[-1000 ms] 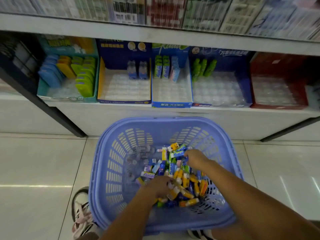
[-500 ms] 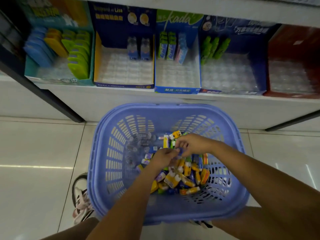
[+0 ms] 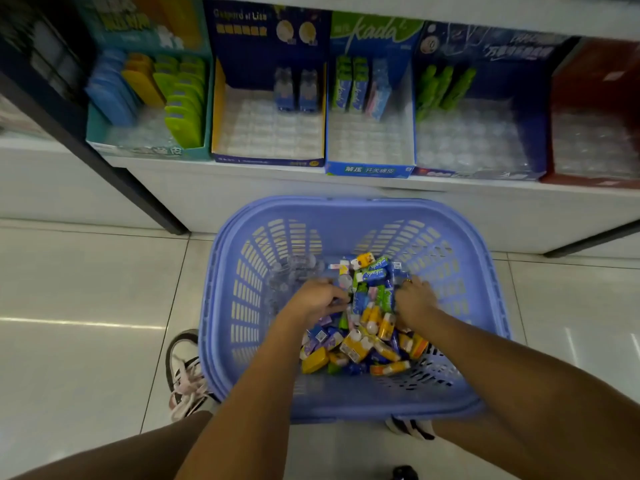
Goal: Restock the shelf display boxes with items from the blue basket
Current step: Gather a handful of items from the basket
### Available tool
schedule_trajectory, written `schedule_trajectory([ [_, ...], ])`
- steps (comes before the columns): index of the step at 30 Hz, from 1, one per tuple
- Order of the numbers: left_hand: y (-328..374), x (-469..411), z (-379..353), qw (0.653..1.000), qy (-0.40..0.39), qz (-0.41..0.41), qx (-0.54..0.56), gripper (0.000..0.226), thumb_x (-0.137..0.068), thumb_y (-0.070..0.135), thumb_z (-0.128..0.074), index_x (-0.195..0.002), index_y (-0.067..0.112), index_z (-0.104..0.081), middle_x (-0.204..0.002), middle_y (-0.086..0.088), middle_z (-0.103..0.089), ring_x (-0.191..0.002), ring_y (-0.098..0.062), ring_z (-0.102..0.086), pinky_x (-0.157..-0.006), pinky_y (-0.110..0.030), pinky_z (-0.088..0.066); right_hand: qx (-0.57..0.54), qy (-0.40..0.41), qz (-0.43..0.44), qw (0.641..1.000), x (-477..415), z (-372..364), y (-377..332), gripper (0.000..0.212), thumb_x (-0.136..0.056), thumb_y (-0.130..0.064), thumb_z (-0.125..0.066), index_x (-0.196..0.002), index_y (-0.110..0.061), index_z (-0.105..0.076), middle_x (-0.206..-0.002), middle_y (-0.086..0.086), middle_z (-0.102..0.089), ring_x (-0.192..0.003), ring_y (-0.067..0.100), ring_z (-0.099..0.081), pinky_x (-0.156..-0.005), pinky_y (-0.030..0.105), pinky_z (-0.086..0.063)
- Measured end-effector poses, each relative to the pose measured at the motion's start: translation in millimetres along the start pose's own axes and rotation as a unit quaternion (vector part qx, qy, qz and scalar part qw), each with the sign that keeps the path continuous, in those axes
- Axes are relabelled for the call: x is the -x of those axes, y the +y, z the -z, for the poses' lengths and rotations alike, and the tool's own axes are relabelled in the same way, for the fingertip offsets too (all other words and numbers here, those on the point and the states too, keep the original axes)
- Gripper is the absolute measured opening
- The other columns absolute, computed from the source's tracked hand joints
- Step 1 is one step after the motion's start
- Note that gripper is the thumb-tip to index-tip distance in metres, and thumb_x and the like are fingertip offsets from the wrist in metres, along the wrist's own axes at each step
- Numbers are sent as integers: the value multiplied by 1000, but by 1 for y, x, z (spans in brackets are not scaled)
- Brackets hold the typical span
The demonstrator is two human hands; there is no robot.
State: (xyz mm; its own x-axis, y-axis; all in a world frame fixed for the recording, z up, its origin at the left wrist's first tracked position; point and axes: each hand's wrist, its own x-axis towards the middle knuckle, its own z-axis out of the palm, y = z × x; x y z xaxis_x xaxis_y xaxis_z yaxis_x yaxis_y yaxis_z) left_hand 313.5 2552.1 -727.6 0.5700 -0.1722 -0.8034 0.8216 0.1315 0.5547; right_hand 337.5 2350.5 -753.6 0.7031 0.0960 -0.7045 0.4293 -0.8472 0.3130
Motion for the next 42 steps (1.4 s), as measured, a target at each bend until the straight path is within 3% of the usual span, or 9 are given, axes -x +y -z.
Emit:
schedule_trajectory([
  [4,13,10,3,1000,-7,-9,1,6,-90,1,-59,-93,5,-54,-80,-8,-52,-75,-18,-59,-63,-25,-55,-79,-30,9,996,4,10,5,17,-93,-7,-51,-108,-7,-61,-106,13,-62,-113,27,-57,-86,34,-47],
  [8,27,21,0,999,-7,-36,-14,7,-87,4,-64,-91,4,-57,-73,-7,-54,-67,-13,-59,-60,-21,-55,-294,13,38,955,14,30,19,22,-90,-23,-63,-73,-14,-54,-74,7,-52,-84,27,-56,-71,32,-41],
  [14,69,47,-3,994,11,-109,32,18,-88,21,-66,-75,9,-61,-63,-2,-52,-55,-10,-46,-45,-18,-37,-695,122,138,695,56,104,34,32,-77,-2,-74,-101,-17,-59,-89,-1,-67,-81,13,-68,-63,18,-53],
  [17,90,67,0,988,-32,-132,78,20,-90,26,-62,-92,7,-67,-79,-4,-64,-51,-6,-46,-41,-15,-33,-727,131,238,631,79,149,34,27,-80,4,-68,-94,-18,-59,-104,14,-69,-99,26,-64,-82,35,-54],
  [19,101,79,2,979,-66,-167,97,24,-87,27,-62,-99,7,-66,-81,-5,-64,-50,-6,-45,-40,-15,-32,-704,129,281,639,97,177,28,19,-81,-14,-70,-98,-14,-62,-110,26,-61,-97,29,-59,-92,45,-48],
  [24,123,100,15,943,-27,-289,161,13,-85,18,-64,-83,5,-63,-72,-7,-53,-55,-9,-45,-42,-16,-34,-623,212,295,693,106,226,13,13,-93,-22,-57,-104,-28,-60,-114,6,-57,-89,17,-58,-85,25,-50],
  [31,148,105,28,887,126,-375,239,13,-90,24,-64,-81,16,-68,-65,5,-61,-57,-7,-50,-52,-17,-45,-672,349,176,628,70,279,0,22,-74,-15,-79,-93,-17,-68,-82,-4,-67,-73,5,-64,-69,12,-53],
  [38,155,100,49,888,99,-323,312,20,-98,23,-49,-92,11,-64,-78,-2,-60,-55,-8,-58,-51,-19,-49,-394,431,135,801,14,325,11,25,-85,-7,-64,-110,-7,-65,-109,11,-68,-100,23,-62,-88,26,-48],
  [42,153,97,53,902,105,-325,265,22,-97,30,-50,-91,17,-67,-82,1,-59,-54,-4,-59,-51,-19,-48,-343,433,138,822,7,328,14,28,-84,-12,-65,-112,-7,-67,-112,13,-65,-103,26,-60,-91,33,-48],
])
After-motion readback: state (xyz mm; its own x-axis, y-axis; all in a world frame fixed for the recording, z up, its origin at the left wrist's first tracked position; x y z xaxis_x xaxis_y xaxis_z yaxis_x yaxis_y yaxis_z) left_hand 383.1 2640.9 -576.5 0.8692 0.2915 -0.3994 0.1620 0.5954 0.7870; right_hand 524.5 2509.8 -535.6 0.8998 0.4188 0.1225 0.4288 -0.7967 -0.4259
